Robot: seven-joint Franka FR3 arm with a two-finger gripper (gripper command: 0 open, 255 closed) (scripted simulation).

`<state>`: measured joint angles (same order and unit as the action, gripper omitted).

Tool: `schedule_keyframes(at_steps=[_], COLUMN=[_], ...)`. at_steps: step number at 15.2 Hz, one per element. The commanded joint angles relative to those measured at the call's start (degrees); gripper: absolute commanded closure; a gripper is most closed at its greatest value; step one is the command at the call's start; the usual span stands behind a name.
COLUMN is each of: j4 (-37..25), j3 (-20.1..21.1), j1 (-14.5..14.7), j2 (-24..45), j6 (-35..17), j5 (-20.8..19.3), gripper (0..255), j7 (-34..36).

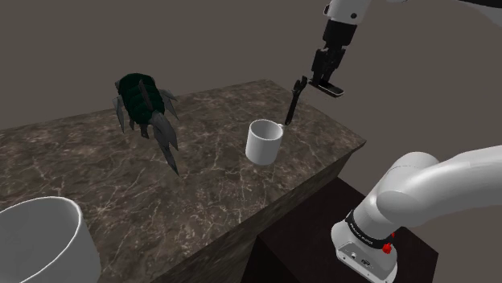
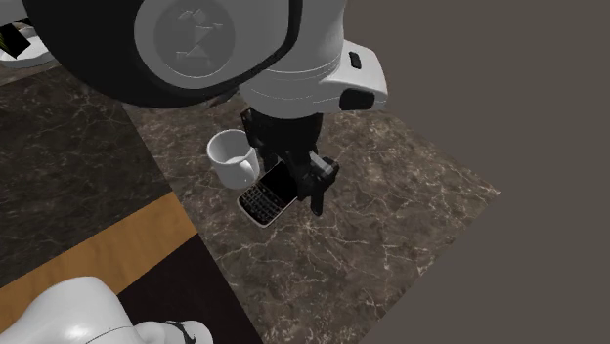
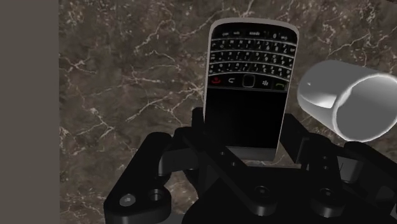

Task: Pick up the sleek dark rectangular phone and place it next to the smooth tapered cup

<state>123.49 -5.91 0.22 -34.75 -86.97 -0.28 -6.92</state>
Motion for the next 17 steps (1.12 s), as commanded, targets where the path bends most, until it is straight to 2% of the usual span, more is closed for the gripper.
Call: schedule_keyframes(at_steps=[1,4,11,17], j4=[-1.93,-4.78,-4.68,-6.98], j3=[0.04,0.07,8.08,14.91], j1=[0.04,0.10,2.91,5.19], j2=[0.28,1.02,1.32,4.02], j6=[1.67,3.77,2.95,1.73], j5=[0.05,0.13,4.87,8.42], gripper=[255,255,255,255], j7=[0.04,0.09,9.94,18.33])
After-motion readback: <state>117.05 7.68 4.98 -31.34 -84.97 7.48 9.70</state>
